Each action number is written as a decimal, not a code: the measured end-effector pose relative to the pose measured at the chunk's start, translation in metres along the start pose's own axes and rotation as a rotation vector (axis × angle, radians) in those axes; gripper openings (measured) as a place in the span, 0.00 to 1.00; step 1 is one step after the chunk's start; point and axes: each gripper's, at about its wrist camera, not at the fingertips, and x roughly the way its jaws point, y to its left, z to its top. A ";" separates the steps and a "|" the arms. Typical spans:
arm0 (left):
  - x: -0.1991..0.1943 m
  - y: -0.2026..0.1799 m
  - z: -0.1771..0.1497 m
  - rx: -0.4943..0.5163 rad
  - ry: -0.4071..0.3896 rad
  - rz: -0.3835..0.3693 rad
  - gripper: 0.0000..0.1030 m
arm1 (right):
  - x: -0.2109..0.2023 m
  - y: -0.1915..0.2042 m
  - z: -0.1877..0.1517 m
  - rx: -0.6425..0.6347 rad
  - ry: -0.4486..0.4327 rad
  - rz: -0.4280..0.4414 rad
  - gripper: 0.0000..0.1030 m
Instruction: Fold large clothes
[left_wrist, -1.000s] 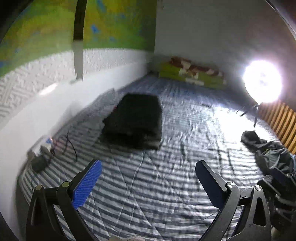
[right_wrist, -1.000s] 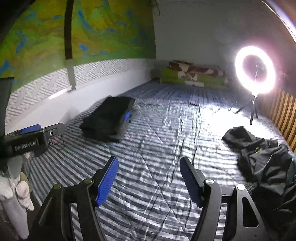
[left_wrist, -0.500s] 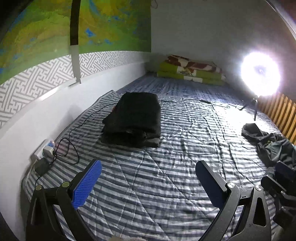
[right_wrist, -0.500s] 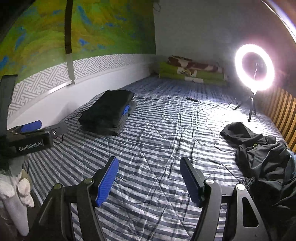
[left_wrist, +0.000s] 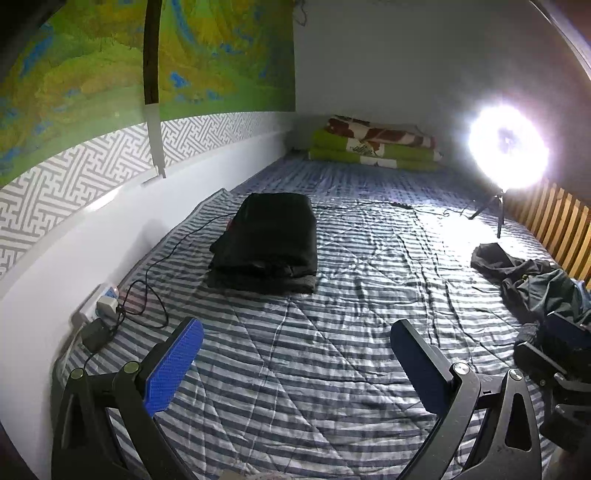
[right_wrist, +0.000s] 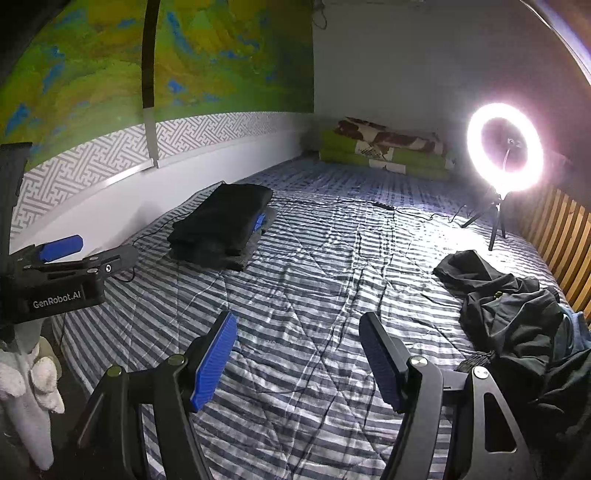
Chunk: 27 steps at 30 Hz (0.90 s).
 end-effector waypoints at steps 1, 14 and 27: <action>0.000 0.000 0.001 -0.001 -0.001 0.000 1.00 | -0.001 0.000 0.000 -0.001 0.001 0.003 0.63; 0.002 0.004 0.000 -0.006 0.006 -0.004 1.00 | -0.002 -0.001 -0.003 0.000 0.008 0.009 0.65; 0.008 -0.003 -0.003 0.011 0.016 -0.008 1.00 | 0.000 -0.006 -0.006 0.009 0.014 0.008 0.65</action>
